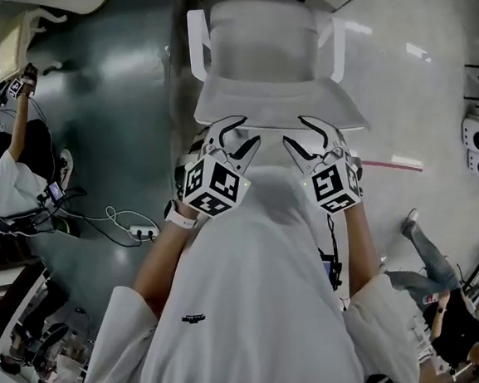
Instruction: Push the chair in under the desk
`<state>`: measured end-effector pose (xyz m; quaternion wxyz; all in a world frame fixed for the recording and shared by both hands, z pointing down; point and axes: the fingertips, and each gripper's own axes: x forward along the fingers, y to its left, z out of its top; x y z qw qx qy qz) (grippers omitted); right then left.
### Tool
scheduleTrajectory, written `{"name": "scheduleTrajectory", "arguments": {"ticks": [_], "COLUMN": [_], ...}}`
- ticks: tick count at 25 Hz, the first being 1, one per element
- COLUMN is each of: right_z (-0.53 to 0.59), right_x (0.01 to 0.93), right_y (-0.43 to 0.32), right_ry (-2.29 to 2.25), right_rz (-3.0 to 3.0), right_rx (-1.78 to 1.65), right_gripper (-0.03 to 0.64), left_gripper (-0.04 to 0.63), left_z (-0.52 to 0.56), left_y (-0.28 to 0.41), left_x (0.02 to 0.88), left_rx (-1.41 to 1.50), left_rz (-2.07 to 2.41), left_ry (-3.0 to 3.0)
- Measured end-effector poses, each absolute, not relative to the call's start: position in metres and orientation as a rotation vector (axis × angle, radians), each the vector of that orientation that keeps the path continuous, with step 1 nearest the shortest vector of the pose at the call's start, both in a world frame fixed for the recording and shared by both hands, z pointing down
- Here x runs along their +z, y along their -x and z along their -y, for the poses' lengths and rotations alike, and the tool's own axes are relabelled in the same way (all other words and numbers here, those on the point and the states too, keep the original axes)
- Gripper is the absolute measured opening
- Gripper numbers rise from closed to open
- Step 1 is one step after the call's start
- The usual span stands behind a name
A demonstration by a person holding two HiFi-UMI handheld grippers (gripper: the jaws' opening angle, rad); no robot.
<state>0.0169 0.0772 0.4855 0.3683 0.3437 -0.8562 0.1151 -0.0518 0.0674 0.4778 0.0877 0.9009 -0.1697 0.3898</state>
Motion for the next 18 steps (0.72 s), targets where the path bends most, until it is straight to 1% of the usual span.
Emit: {"name": "scheduleTrajectory", "arguments": {"ticks": [5,9,10,11,12,15,17,18], "right_z": [-0.082,-0.084,-0.083,-0.083,-0.082,-0.081,-0.082,-0.082], "right_x": [0.523,0.545,0.551,0.556,0.559,0.561,0.563,0.564], "right_y": [-0.026,-0.034,-0.037,-0.041,-0.044,-0.045,-0.044,-0.044], "right_ry": [-0.790,-0.758,-0.753,-0.750,-0.747,-0.741,-0.738,-0.740], "right_rz": [2.098,2.029,1.999,1.970,1.949,1.929,1.939,1.944], "right_rx": [0.240,0.200,0.187,0.171,0.157,0.137,0.133,0.133], "right_gripper": [0.210,0.210,0.207,0.170,0.162,0.155,0.153,0.153], "left_gripper": [0.169,0.173,0.173,0.173,0.173,0.190,0.188,0.174], "left_z": [-0.063,-0.062,-0.063,-0.064,-0.065,-0.070,-0.067,-0.065], "left_y": [0.060,0.060,0.059,0.058,0.057,0.058,0.060,0.059], "left_x": [0.517,0.535,0.536,0.538,0.540,0.549,0.553,0.555], "left_rx": [1.367,1.430,1.430,1.436,1.454,1.532,1.554,1.557], "left_rz": [0.466,0.446,0.439,0.430,0.413,0.365,0.396,0.416], "left_ry": [-2.663,-2.637,-2.634,-2.631,-2.627,-2.623,-2.623,-2.620]}}
